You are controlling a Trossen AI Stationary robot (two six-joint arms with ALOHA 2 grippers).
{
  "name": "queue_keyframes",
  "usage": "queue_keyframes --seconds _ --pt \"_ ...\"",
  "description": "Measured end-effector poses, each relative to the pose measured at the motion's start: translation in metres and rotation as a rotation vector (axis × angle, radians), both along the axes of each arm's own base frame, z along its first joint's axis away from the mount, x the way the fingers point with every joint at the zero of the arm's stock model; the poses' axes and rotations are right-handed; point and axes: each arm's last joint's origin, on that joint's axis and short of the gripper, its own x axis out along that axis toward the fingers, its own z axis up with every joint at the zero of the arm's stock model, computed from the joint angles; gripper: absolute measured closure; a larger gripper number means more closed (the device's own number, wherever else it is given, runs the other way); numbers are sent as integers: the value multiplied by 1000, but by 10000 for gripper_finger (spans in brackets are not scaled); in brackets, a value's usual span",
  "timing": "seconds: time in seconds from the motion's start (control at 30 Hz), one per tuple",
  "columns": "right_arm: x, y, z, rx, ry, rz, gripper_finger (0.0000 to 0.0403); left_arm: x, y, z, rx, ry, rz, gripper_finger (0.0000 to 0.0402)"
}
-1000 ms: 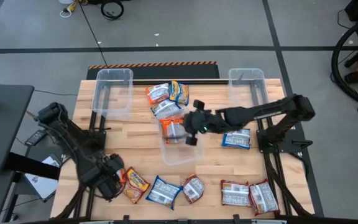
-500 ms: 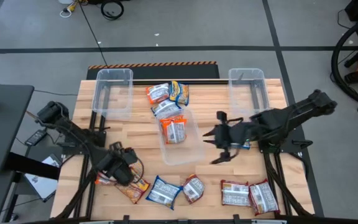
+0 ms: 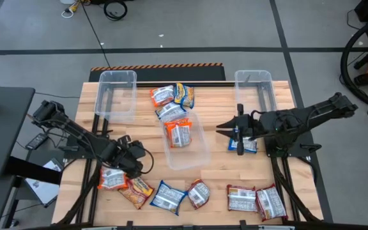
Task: Sort Maruchan noodles
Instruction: Put the orange noodle pack into the middle transparent bin
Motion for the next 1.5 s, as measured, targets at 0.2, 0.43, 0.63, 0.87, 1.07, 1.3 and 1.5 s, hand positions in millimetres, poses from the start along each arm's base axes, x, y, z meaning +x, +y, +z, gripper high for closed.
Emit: queue_keyframes --seconds 0.2,0.43,0.63,0.87,1.07,1.3,1.5 --pt "2 0 7 23 -72 0 320 1 -1 0 -1 -10 -22 168" --pt "3 1 7 18 -76 5 320 3 -3 1 10 -12 -95 168" --pt "4 1 9 39 -100 3 319 4 -3 2 85 -42 -153 168" --pt "4 1 10 44 -114 3 319 -1 -12 2 128 -23 -297 168" --pt "4 1 10 44 -114 3 319 -6 -18 2 128 -8 -359 168" --pt "4 1 10 44 -114 2 319 -31 -41 1 123 32 -434 173" --pt "4 1 10 1 -110 10 319 -71 -70 -2 -5 87 -386 175"
